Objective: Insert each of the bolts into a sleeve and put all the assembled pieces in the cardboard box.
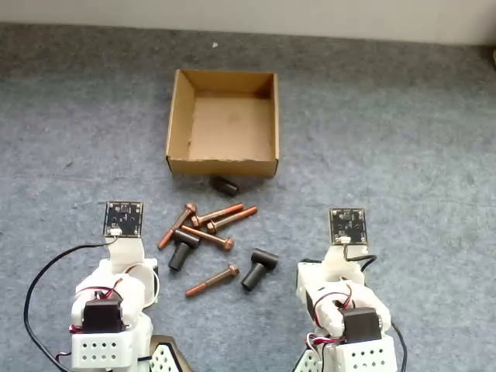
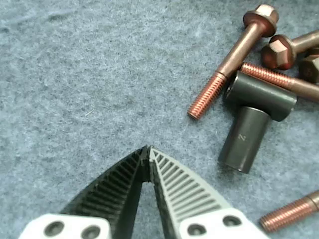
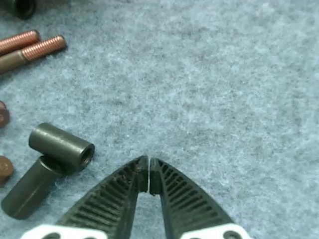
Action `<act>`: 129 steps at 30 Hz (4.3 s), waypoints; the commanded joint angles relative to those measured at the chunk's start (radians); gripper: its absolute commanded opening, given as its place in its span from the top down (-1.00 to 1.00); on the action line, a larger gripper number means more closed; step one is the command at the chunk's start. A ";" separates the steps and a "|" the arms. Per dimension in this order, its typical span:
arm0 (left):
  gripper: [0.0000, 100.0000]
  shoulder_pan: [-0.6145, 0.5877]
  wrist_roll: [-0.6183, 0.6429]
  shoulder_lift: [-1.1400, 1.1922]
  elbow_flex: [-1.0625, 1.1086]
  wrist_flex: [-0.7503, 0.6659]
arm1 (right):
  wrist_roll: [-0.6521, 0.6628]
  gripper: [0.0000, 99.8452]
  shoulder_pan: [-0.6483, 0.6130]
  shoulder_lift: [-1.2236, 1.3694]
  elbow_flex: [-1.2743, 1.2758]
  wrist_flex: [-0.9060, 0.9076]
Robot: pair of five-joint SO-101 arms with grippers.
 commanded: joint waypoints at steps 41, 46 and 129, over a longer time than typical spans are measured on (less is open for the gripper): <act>0.50 -0.294 -0.341 -0.007 -0.007 -0.230 | 0.428 0.61 -0.467 1.233 -0.745 -0.131; 0.50 -0.300 -0.341 -0.007 -0.007 -0.230 | 0.431 0.62 -0.467 1.337 -0.748 -0.197; 0.53 0.659 -0.307 1.204 -0.786 -0.107 | -0.068 0.99 0.209 1.135 -0.619 -0.545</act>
